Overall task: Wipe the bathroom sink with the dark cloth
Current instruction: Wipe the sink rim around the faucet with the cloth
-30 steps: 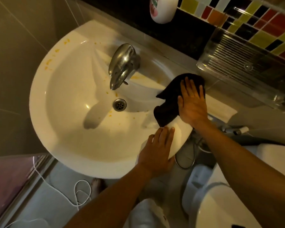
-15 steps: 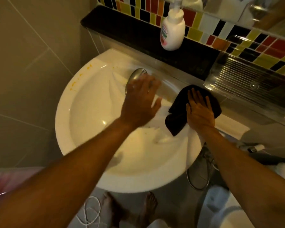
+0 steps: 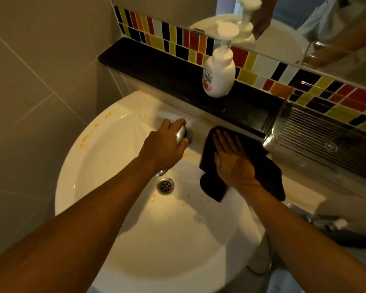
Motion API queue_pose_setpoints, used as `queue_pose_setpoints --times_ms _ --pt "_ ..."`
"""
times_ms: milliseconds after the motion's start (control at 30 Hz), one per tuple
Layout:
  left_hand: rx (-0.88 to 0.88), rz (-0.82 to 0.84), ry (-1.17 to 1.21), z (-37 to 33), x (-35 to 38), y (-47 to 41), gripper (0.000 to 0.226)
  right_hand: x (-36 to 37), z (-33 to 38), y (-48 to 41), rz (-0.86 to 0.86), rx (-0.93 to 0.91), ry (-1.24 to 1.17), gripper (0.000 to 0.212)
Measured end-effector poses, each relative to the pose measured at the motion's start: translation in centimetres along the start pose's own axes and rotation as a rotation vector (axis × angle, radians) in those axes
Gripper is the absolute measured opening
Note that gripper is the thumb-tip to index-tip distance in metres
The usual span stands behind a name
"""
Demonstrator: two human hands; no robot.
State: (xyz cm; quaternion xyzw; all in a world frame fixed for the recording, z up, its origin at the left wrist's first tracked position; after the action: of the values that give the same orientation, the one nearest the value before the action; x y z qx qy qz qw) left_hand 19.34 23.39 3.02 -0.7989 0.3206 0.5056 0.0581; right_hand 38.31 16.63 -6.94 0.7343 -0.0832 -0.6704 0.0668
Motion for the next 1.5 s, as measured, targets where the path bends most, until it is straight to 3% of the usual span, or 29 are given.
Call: queue_pose_setpoints --times_ms 133,400,533,633,733,833,967,1167,1300,1500 --pt "-0.026 -0.041 -0.021 0.0 0.2 -0.1 0.051 -1.0 3.5 -4.8 0.050 -0.159 0.128 0.063" --pt "-0.020 -0.049 -0.031 0.4 0.2 -0.5 0.050 -0.5 4.7 -6.2 0.055 -0.121 0.177 0.066" --pt "-0.017 -0.051 -0.026 0.3 0.4 -0.4 0.050 -0.1 5.5 -3.7 0.066 -0.087 -0.098 0.062" --pt "-0.012 -0.049 -0.011 0.2 0.2 -0.3 0.049 0.6 7.7 -0.8 0.022 0.131 -0.373 0.058" --pt "-0.005 -0.031 -0.003 0.0 0.2 -0.1 0.048 0.4 11.7 0.1 0.019 0.306 -0.493 0.056" --pt "-0.010 -0.017 -0.027 0.0 0.3 -0.3 0.048 0.7 11.6 -0.1 0.015 0.266 -0.442 0.057" --pt "-0.015 -0.023 -0.055 0.2 0.0 -0.4 0.048 1.5 8.0 0.6 -0.037 0.013 -0.290 0.056" --pt "-0.013 -0.033 -0.052 0.3 0.1 -0.2 0.047 1.6 2.8 0.8 0.066 0.252 -0.167 0.066" --pt "-0.007 -0.057 -0.064 0.3 0.1 -0.5 0.047 0.8 2.3 -0.4 0.010 0.232 -0.072 0.062" --pt "-0.010 -0.079 -0.073 0.6 0.6 -0.4 0.048 -0.1 4.5 -6.2 0.041 -0.103 0.176 0.075"
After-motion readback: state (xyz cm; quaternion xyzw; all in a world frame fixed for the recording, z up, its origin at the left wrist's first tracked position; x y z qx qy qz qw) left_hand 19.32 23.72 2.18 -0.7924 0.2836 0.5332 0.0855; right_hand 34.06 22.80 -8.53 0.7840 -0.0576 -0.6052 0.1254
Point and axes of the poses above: each hand's wrist, its own y-axis away from the middle knuckle, its own x-axis out of the palm, z = x × y, the point moved 5 cm from there along -y, towards the middle knuckle, and after that the axes turned 14 degrees about z, right-handed, at the moved point
